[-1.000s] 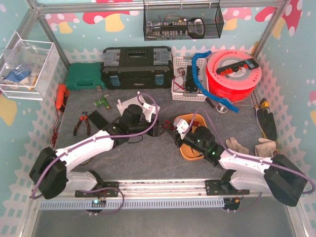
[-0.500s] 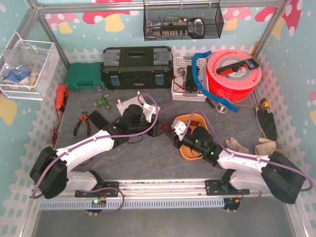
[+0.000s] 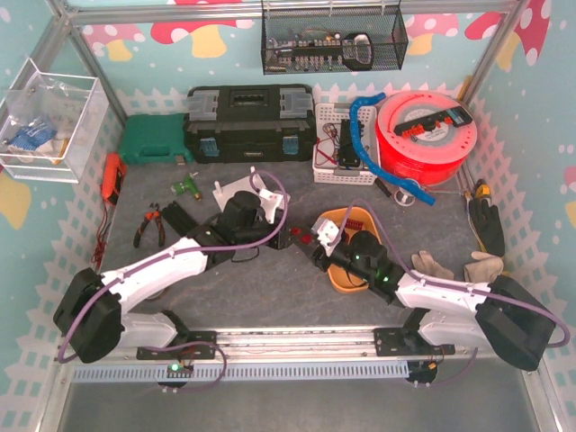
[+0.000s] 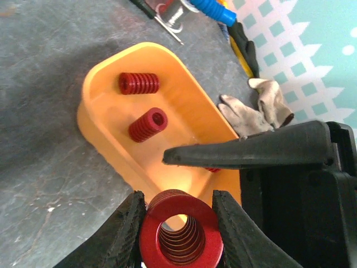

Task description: Install the large spring

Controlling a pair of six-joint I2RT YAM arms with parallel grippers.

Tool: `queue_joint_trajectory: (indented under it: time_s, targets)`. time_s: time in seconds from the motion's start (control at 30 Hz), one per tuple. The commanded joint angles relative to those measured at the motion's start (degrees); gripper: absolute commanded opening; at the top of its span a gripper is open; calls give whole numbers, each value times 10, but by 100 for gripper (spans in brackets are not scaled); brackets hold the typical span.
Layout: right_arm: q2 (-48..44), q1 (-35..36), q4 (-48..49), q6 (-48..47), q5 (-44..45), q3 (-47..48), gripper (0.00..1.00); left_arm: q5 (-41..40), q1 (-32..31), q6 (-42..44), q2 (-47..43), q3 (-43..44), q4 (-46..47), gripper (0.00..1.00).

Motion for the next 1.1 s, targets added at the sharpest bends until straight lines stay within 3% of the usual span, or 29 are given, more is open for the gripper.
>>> queue_joint_trajectory:
  time_s: [0.0,0.2,0.43,0.7,0.87,1.07]
  targets:
    - [-8,4,-14,14,30,24,65,-60,-3,8,-28,19,-24,7]
    - [-70,4,-99,55,84,55,98,-194,0,28,-48,37,-65,3]
    - [-103,2,-256,101,187,120,99,-336,46,37,-53,50,-111,2]
    - [-137,1,-187,106,248,40,99,-389,165,45,-35,47,-117,2]
    - [-133,1,-139,108,259,8,99,-440,210,53,8,69,-102,2]
    - [-132,1,-124,126,298,-1,99,-442,254,59,76,93,-69,2]
